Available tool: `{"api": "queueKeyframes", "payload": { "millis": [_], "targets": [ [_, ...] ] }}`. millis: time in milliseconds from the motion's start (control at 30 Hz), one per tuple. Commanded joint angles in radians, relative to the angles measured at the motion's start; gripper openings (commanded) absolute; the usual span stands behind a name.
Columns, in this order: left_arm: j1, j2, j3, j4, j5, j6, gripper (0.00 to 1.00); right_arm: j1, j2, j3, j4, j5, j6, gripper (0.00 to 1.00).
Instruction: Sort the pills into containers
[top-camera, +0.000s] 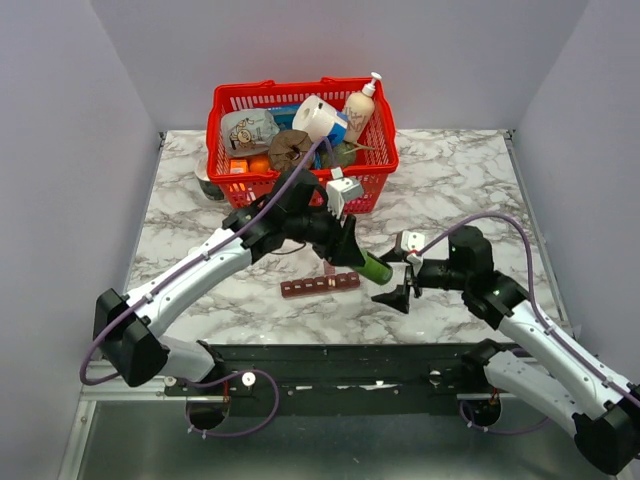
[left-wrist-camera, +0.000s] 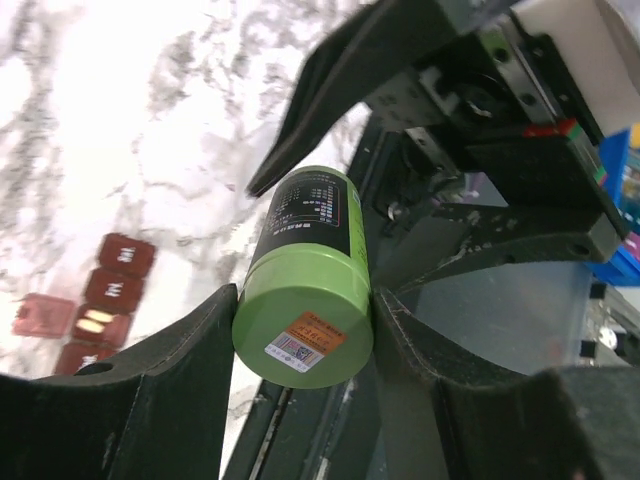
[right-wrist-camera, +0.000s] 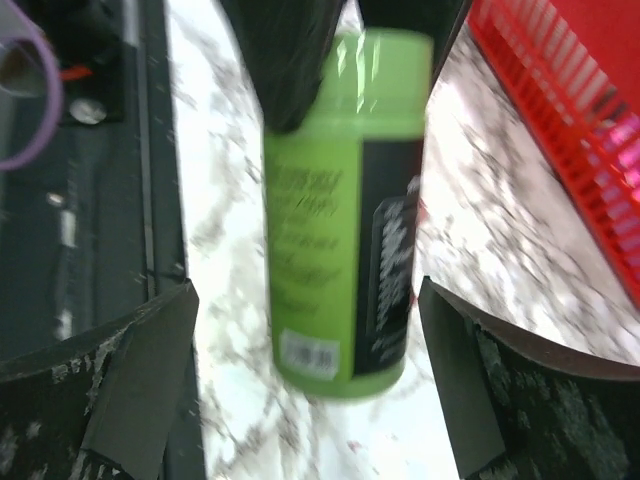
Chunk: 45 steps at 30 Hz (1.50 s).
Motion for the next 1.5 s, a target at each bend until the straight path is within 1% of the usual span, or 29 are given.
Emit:
{"api": "queueKeyframes", "payload": {
  "millis": [0, 100, 233, 267, 433, 500, 533, 567, 600, 633, 667, 700, 733, 767, 800, 833, 867, 933, 967, 1000, 1133, 1400, 1467],
  "targets": [
    [0.026, 0.044, 0.091, -0.024, -0.104, 0.017, 0.00, -0.026, -0.038, 0.062, -0.278, 0.181, -0.187, 1.00],
    [0.029, 0.114, 0.155, -0.060, -0.162, 0.041, 0.00, -0.086, -0.073, 0.081, -0.385, 0.187, -0.230, 1.00],
    [0.030, 0.229, 0.241, -0.089, -0.199, 0.051, 0.00, -0.188, -0.099, 0.083, -0.462, 0.178, -0.236, 1.00],
    [0.032, 0.246, 0.276, -0.095, -0.200, 0.058, 0.00, -0.228, -0.102, 0.076, -0.468, 0.172, -0.236, 1.00],
    [0.030, 0.367, 0.387, -0.121, -0.214, 0.060, 0.00, -0.320, -0.078, 0.066, -0.459, 0.153, -0.218, 1.00],
    [0.024, 0.407, 0.470, -0.147, -0.228, 0.052, 0.00, -0.411, -0.055, 0.095, -0.438, 0.131, -0.191, 1.00],
    [0.015, 0.454, 0.503, -0.163, -0.266, 0.058, 0.00, -0.446, -0.029, 0.114, -0.433, 0.103, -0.180, 1.00],
    [-0.006, 0.481, 0.577, -0.181, -0.288, 0.068, 0.00, -0.513, -0.009, 0.152, -0.430, 0.094, -0.167, 1.00],
    [-0.022, 0.507, 0.617, -0.221, -0.314, 0.074, 0.00, -0.543, 0.008, 0.179, -0.430, 0.087, -0.143, 1.00],
    [-0.036, 0.566, 0.657, -0.242, -0.367, 0.089, 0.00, -0.572, 0.025, 0.206, -0.430, 0.093, -0.134, 1.00],
    [-0.063, 0.597, 0.745, -0.265, -0.404, 0.094, 0.00, -0.619, 0.062, 0.229, -0.430, 0.101, -0.124, 1.00],
    [-0.075, 0.632, 0.799, -0.328, -0.438, 0.103, 0.00, -0.649, 0.079, 0.288, -0.430, 0.107, -0.096, 1.00],
    [-0.086, 0.712, 0.858, -0.365, -0.475, 0.117, 0.00, -0.681, 0.094, 0.314, -0.431, 0.083, -0.080, 1.00],
    [-0.097, 0.752, 0.972, -0.399, -0.539, 0.124, 0.00, -0.757, 0.111, 0.341, -0.436, 0.055, -0.072, 0.99],
    [-0.108, 0.792, 1.031, -0.466, -0.565, 0.130, 0.00, -0.796, 0.117, 0.376, -0.433, 0.031, -0.049, 0.99],
    [-0.114, 0.867, 1.088, -0.494, -0.588, 0.135, 0.00, -0.834, 0.123, 0.393, -0.431, -0.026, -0.036, 0.99],
    [-0.118, 0.896, 1.164, -0.517, -0.625, 0.144, 0.00, -0.898, 0.125, 0.404, -0.431, -0.050, -0.026, 0.99],
    [-0.132, 0.918, 1.156, -0.490, -0.631, 0.150, 0.00, -0.936, 0.126, 0.413, -0.430, -0.080, -0.019, 0.98],
    [-0.140, 0.924, 1.157, -0.477, -0.657, 0.157, 0.00, -0.952, 0.120, 0.408, -0.422, -0.081, -0.017, 0.98],
    [-0.149, 0.933, 1.163, -0.470, -0.689, 0.167, 0.00, -0.954, 0.110, 0.398, -0.418, -0.083, -0.009, 0.98],
    [-0.186, 0.986, 1.197, -0.442, -0.740, 0.196, 0.00, -0.957, 0.087, 0.338, -0.401, -0.126, 0.020, 0.98],
    [-0.227, 1.067, 1.208, -0.417, -0.790, 0.224, 0.00, -0.957, 0.054, 0.250, -0.396, -0.144, 0.029, 0.98],
    [-0.226, 1.085, 1.212, -0.417, -0.786, 0.215, 0.05, -0.957, 0.050, 0.244, -0.398, -0.147, 0.028, 0.98]
  ]
}}
